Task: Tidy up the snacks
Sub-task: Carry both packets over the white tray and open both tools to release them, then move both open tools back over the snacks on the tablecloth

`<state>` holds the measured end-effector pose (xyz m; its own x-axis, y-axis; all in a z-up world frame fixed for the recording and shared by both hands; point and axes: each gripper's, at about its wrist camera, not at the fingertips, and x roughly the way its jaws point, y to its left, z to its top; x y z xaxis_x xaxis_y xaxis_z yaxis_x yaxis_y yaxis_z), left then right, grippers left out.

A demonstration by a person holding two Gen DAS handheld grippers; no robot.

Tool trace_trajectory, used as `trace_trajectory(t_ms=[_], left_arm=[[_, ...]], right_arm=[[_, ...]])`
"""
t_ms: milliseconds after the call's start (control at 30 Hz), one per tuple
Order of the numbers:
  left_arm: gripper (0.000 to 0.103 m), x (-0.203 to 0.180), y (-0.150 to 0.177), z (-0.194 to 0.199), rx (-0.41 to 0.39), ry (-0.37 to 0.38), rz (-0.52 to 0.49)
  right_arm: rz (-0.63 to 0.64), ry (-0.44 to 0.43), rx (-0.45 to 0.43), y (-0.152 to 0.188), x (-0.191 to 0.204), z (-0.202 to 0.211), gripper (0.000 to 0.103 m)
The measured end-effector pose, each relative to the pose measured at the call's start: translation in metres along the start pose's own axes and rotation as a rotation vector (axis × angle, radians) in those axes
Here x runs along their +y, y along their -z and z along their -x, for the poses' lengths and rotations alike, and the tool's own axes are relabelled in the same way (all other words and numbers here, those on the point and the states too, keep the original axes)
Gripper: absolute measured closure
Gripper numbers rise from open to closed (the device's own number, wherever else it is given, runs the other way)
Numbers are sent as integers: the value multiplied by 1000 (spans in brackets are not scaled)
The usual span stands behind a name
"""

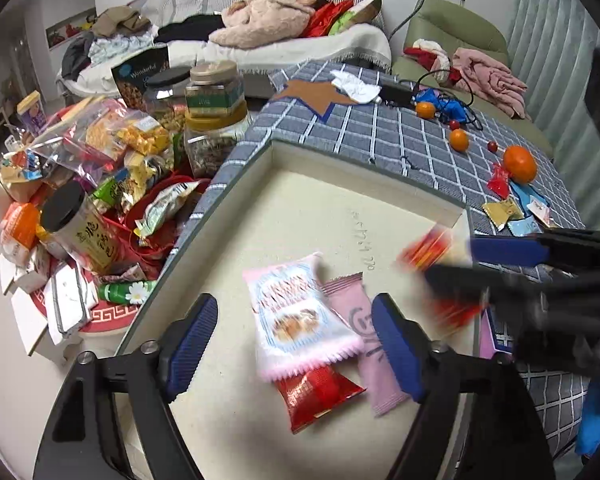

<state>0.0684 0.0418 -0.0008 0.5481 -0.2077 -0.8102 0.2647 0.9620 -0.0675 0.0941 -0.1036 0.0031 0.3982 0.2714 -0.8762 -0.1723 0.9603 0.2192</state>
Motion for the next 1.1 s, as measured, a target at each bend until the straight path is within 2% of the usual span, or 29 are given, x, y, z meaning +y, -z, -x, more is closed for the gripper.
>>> trace_trajectory(t_ms=[33, 67, 233, 400, 767, 900, 1100], left_arm=[[21, -2, 0, 2, -2, 1, -8], [21, -4, 0, 4, 0, -1, -15], [20, -22, -1, 10, 5, -13, -71], [20, -53, -3, 18, 1, -2, -136], [20, -158, -1, 12, 44, 41, -350], [20, -197, -6, 2, 51, 40, -425], [20, -243, -27, -30, 56, 19, -520]], right_arm=[[-11, 7, -3, 3, -3, 1, 2], [-21, 16, -20, 6, -7, 4, 0], [-67, 22, -4, 26, -35, 14, 0], [-132, 84, -21, 55, -82, 34, 0], [-349, 244, -49, 126, -202, 75, 0], [-353, 302, -52, 148, -225, 83, 0], [-288, 340, -58, 161, -231, 81, 0]])
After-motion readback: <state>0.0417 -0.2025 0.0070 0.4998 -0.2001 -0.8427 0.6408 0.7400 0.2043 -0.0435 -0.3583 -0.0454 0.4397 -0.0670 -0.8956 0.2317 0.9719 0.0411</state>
